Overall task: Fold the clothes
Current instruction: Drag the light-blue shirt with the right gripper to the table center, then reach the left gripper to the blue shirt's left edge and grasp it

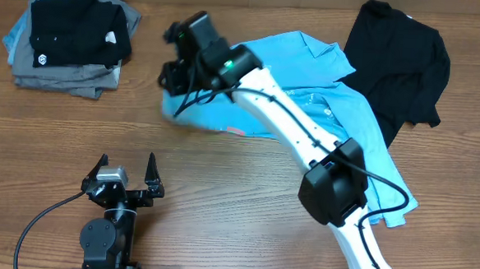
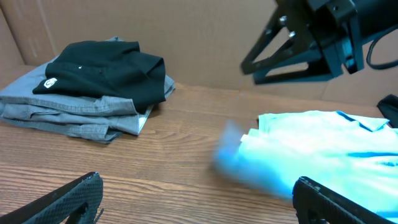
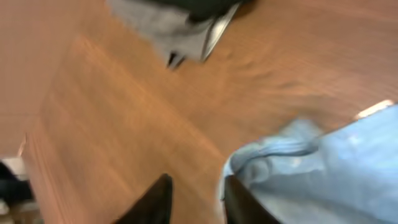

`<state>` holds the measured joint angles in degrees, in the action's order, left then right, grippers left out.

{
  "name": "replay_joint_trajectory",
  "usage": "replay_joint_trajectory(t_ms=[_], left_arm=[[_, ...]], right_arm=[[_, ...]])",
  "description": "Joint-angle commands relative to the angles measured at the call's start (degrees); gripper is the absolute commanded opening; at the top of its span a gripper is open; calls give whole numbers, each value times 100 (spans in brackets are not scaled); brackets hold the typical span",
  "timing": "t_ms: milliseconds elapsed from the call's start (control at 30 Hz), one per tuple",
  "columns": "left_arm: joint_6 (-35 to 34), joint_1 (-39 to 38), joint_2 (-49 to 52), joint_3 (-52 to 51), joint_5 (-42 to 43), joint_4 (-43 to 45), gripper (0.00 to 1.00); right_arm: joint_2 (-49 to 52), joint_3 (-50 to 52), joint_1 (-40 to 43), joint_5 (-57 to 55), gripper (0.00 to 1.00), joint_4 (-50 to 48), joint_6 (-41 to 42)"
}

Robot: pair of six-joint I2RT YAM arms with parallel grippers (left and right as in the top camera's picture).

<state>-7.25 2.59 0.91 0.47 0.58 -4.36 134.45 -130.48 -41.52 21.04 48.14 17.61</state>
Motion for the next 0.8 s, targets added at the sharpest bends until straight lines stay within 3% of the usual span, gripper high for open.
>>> replay_joint_trajectory(t_ms=[0, 67, 133, 200, 300, 467, 667, 700, 767], left_arm=[[85, -59, -28, -20, -57, -9, 100], [85, -59, -28, -20, -55, -7, 100], [85, -59, -28, -20, -57, -7, 100], [83, -59, -28, -20, -55, -9, 100], [85, -59, -28, -20, -55, -9, 100], [85, -59, -28, -20, -57, -7, 100], [85, -59, -28, -20, -57, -9, 100], [85, -59, -28, -20, -55, -9, 100], [83, -59, -28, -20, -57, -7, 100]], right_arm=[[-271, -177, 9, -140, 52, 131, -133], [-483, -256, 282, -855, 66, 509, -131], [-699, -315, 597, -1438, 71, 866, -127], [-960, -343, 1071, -2037, 82, 1274, -127], [-1165, -343, 1891, -2524, 89, 1733, -136], [-1051, -142, 3438, -2332, 100, 2164, -149], [-754, 433, 4640, -966, 100, 1827, -146], [-673, 535, 4763, -787, 97, 1744, -149], [-496, 752, 4937, -529, 83, 1543, -146]])
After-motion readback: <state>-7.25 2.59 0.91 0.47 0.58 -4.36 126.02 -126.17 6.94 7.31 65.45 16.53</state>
